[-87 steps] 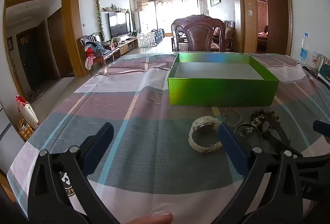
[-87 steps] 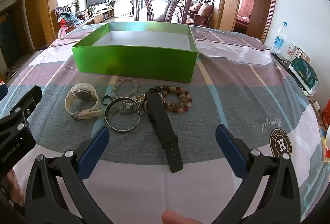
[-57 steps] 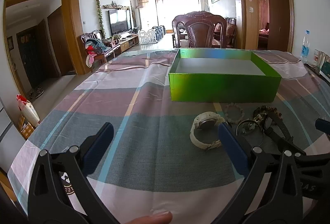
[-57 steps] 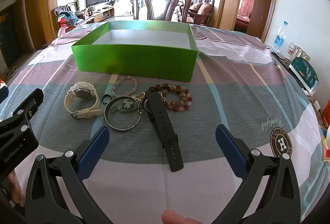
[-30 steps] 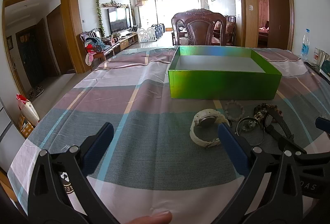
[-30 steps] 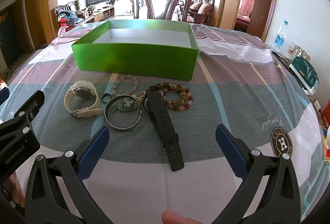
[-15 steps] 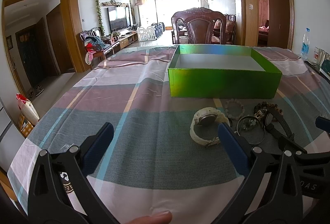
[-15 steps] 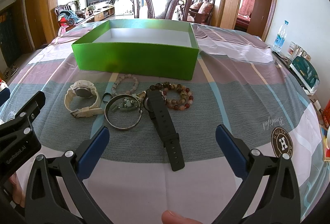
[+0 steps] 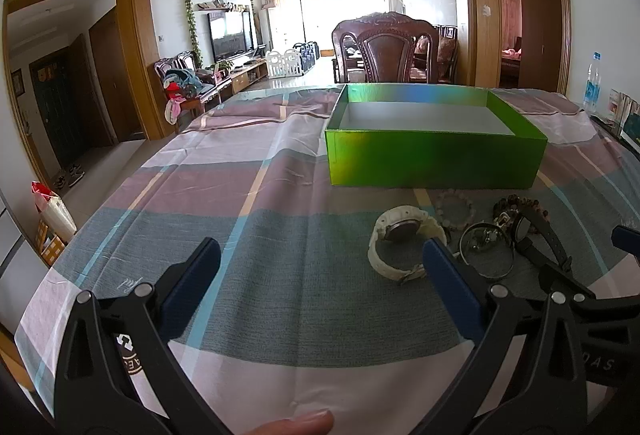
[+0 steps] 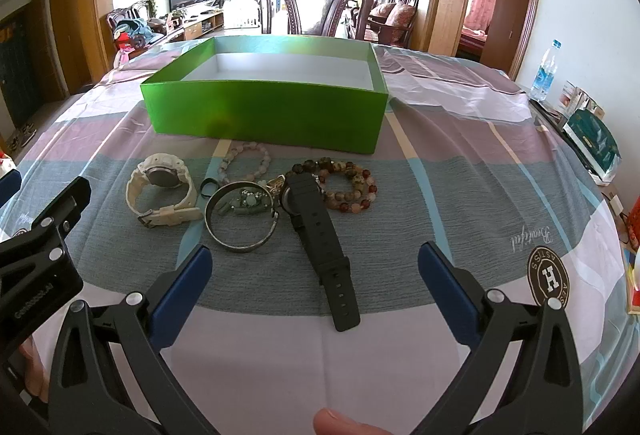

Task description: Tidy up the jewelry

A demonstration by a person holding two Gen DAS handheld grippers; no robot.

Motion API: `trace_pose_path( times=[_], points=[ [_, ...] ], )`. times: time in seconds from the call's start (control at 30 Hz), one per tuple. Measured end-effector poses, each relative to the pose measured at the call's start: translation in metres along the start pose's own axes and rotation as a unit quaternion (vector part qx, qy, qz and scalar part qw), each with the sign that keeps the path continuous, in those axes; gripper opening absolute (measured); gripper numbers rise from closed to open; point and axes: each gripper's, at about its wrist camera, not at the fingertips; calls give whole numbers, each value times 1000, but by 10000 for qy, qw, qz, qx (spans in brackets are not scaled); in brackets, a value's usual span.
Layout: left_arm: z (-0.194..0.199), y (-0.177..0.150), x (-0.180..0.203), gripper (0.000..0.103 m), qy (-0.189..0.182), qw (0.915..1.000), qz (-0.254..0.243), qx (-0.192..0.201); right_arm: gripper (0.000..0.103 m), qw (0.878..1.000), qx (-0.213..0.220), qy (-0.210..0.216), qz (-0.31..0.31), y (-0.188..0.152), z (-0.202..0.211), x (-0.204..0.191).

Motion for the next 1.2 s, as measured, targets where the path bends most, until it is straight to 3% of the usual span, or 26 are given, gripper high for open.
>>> trace_pose_path(
  times=[0.9, 1.03, 1.2],
  points=[
    [-3, -4, 0, 100, -4, 10000, -6, -71, 100, 10000, -15, -1, -3, 0, -1, 1],
    [-10, -5, -6, 100, 26, 9996, 103, -269, 100, 9999, -63, -144, 23, -2, -6, -2],
    [-24, -11, -10, 100, -86, 9967, 175, -788, 100, 9985, -454, -233, 203, -9, -22, 0]
  ],
)
Point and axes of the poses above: each gripper's, at about its wrist camera, not at the fingertips, and z roughly against the way its jaws point, x to its right, y to its top
